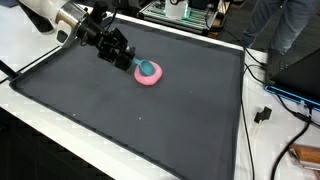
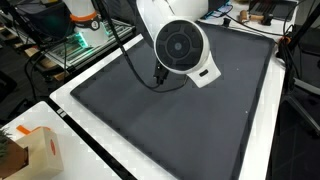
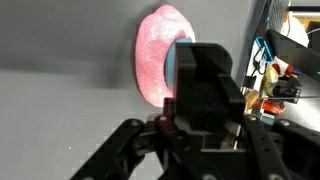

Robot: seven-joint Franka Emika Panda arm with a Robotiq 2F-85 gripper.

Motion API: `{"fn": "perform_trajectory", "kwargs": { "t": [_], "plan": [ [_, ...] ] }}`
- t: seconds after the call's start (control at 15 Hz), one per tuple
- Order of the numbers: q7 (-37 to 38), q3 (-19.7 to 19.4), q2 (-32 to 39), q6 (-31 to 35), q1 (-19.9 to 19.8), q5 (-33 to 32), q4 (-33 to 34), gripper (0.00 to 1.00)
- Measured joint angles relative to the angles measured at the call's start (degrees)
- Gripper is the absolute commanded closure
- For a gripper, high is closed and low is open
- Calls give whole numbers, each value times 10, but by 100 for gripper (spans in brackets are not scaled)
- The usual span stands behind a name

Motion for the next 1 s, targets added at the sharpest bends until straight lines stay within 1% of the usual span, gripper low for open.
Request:
{"fn": "perform_trajectory", "kwargs": {
  "t": [0.6,1.0],
  "plan": [
    [12,11,-16,1,11,-43,4,75],
    [36,22,-68,-8,14,-56,5,75]
  ]
}}
